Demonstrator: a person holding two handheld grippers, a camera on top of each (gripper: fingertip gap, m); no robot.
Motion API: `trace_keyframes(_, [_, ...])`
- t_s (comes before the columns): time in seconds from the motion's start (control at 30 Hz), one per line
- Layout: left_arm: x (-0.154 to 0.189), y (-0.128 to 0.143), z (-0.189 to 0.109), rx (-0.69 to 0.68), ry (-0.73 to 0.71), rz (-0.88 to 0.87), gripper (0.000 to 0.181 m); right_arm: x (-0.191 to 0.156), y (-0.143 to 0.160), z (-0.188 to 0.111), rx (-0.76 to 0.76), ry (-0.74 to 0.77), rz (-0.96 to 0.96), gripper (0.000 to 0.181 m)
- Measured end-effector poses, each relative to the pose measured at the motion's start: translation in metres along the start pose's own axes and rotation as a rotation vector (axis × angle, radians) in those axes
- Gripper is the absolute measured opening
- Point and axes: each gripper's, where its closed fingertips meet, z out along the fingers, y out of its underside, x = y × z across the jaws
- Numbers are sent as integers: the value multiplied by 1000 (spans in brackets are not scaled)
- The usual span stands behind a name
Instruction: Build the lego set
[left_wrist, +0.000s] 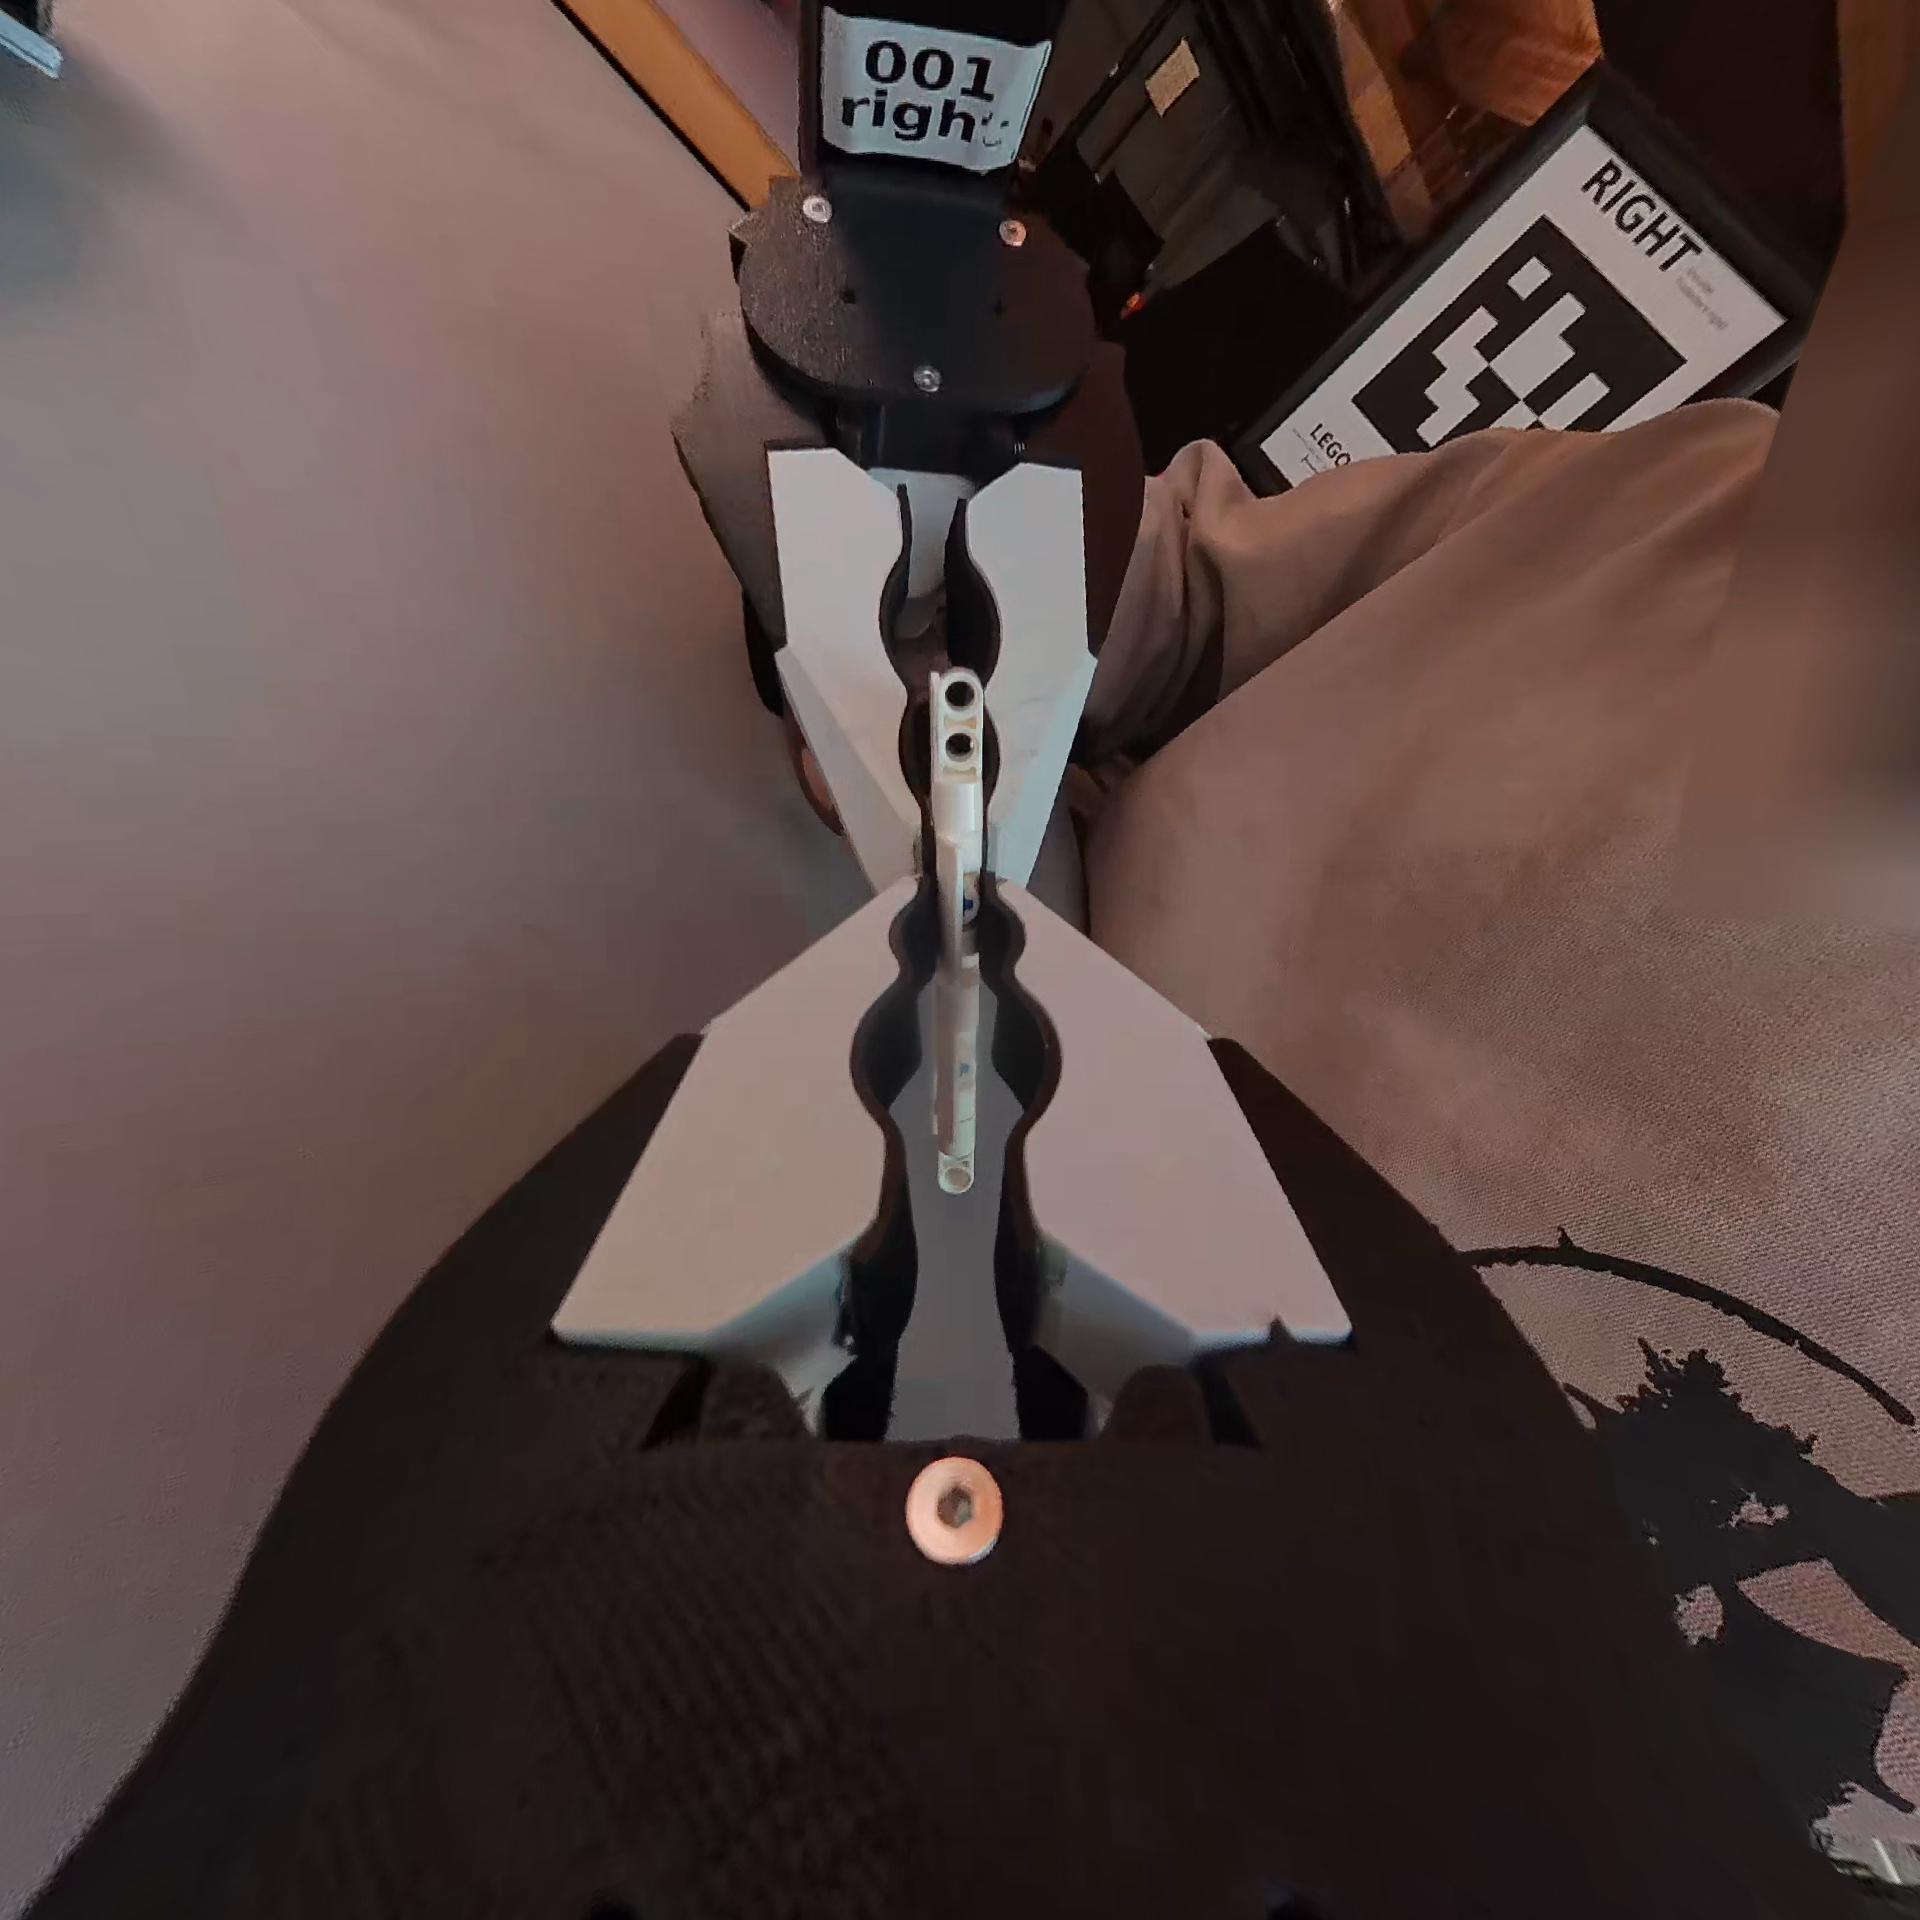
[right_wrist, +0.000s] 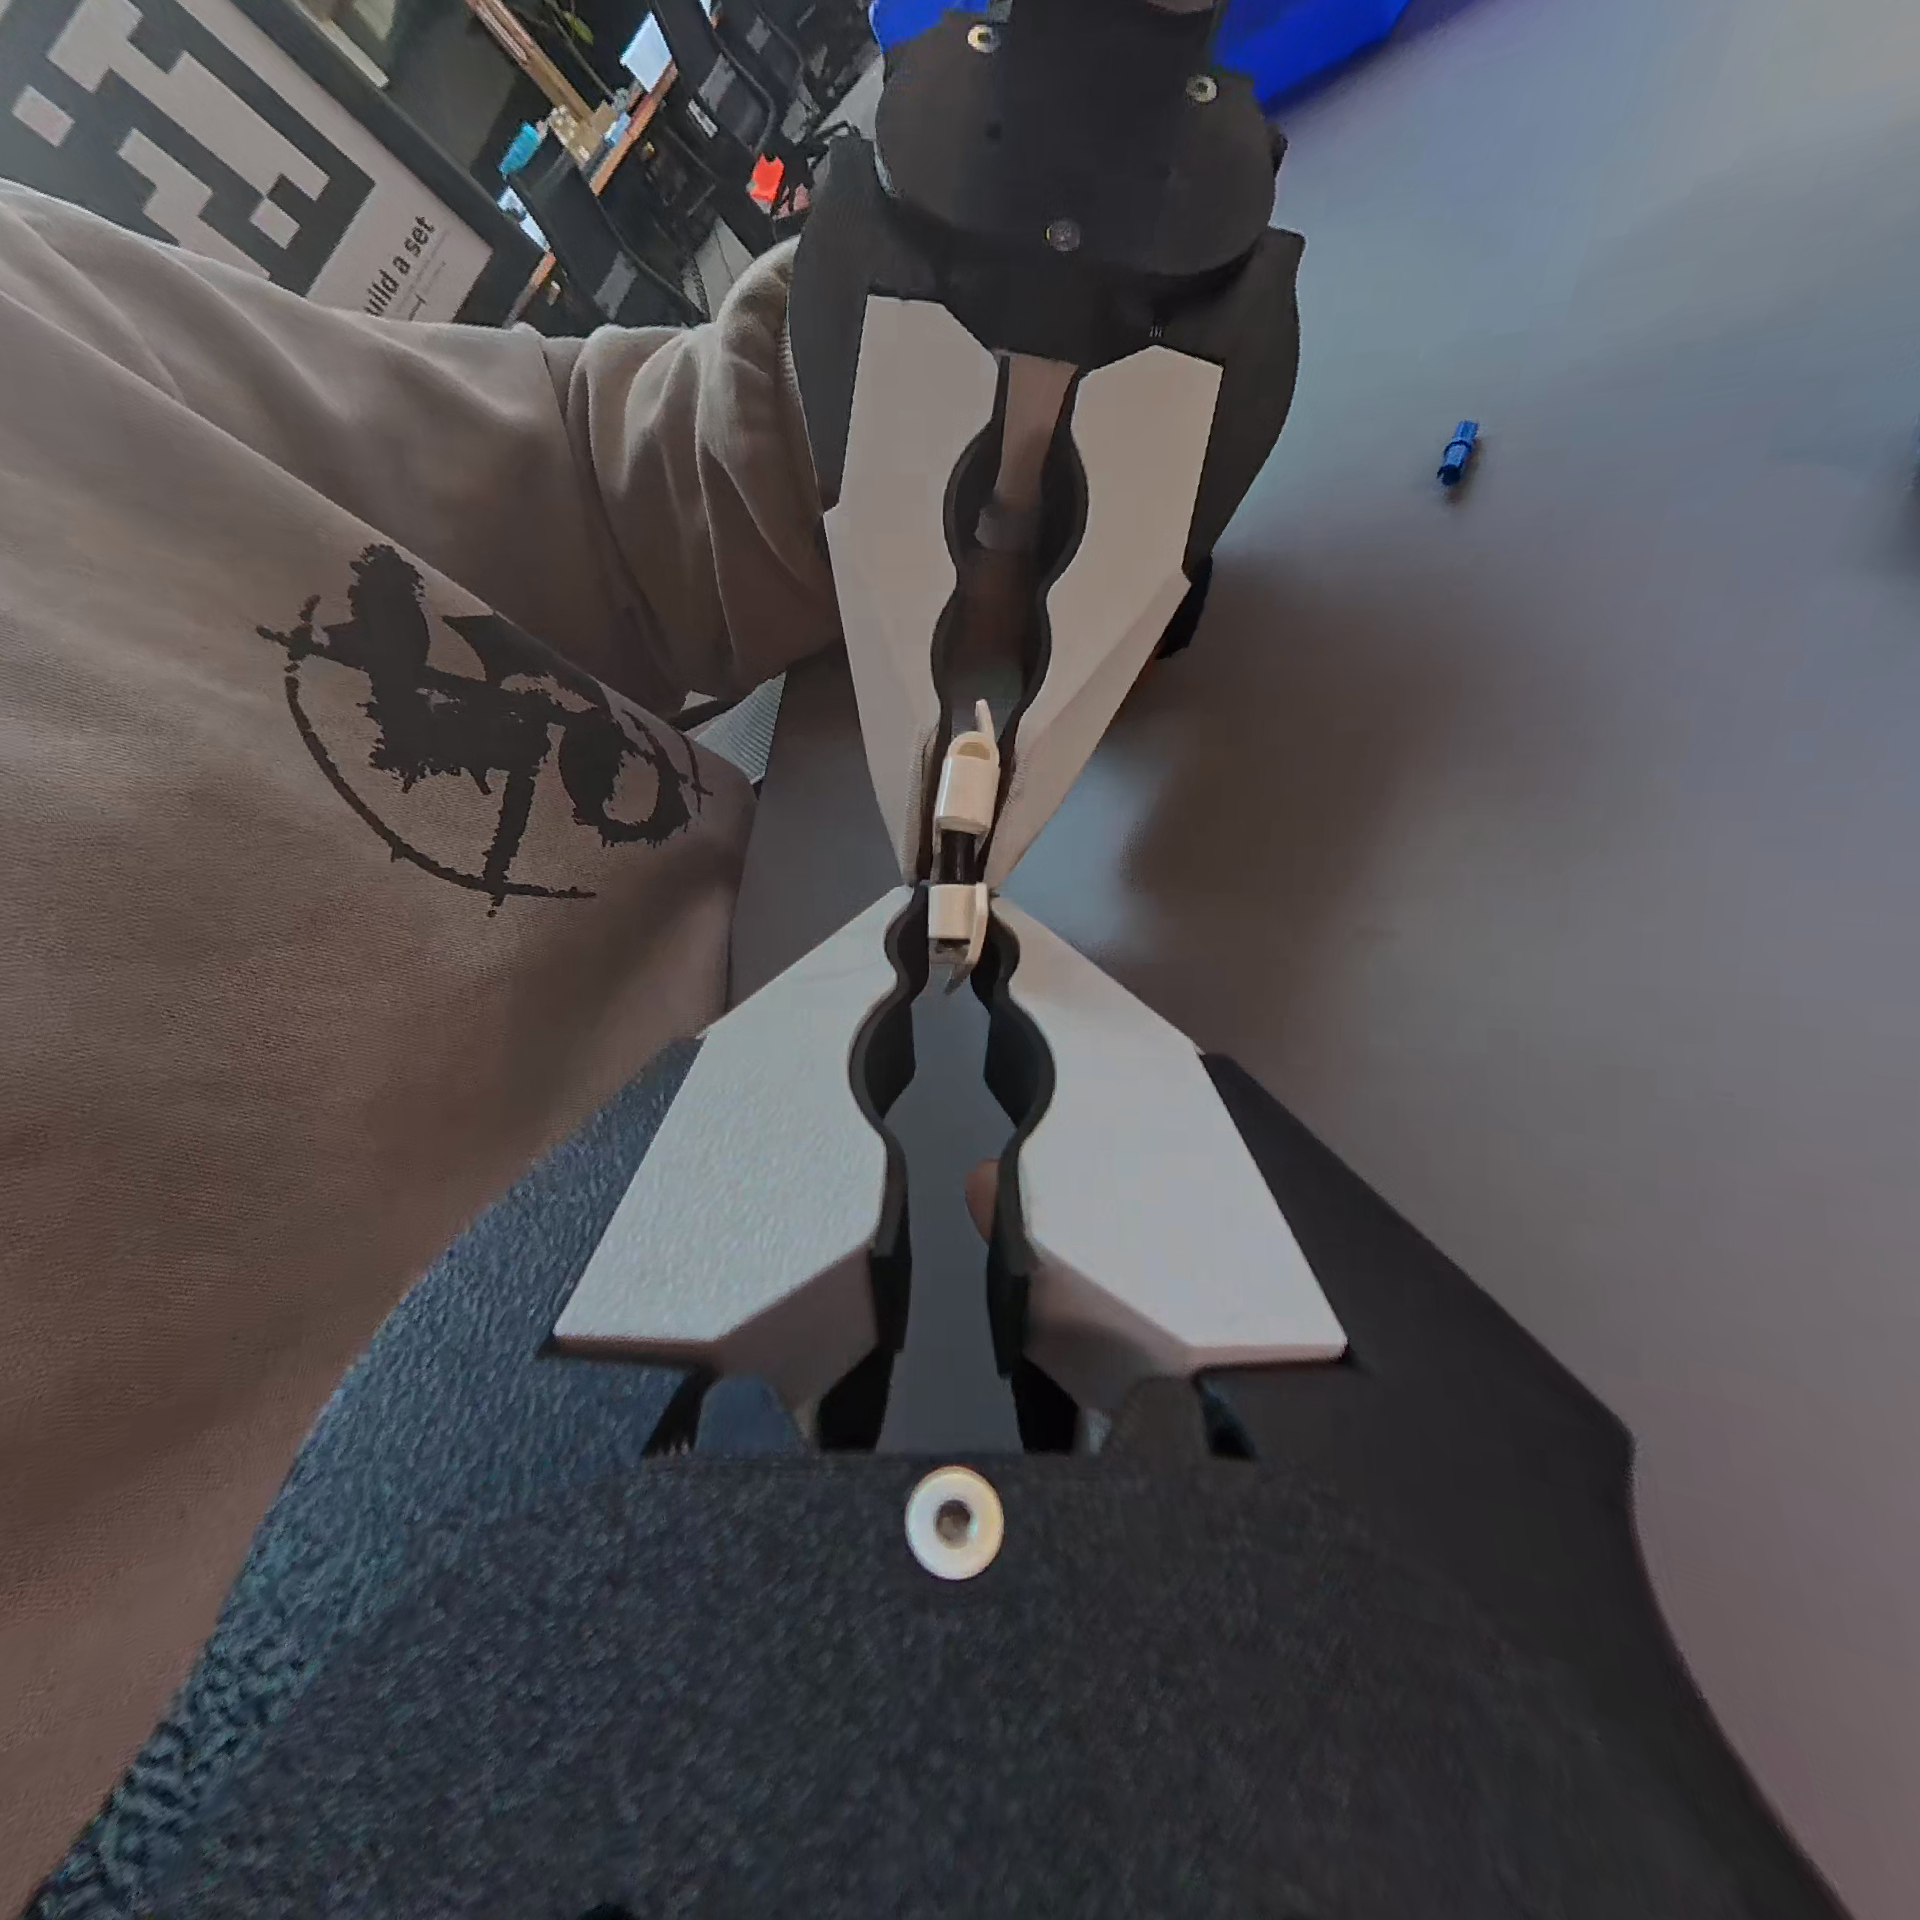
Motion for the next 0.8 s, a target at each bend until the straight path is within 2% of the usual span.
trace_keyframes(0.13, [-4,11,3,-47,-32,-3,5,2,10,6,-70,15,-5,3])
trace_keyframes(0.27, [-6,9,1,-32,-69,7,5,5,6,5,-48,26,19,4])
trace_keyframes(0.6, [-10,-29,-10,245,-21,-100,5,13,-28,-17,198,43,67,4])
trace_keyframes(0.8, [-13,-37,-13,315,-29,-93,5,16,-34,-24,248,44,99,4])
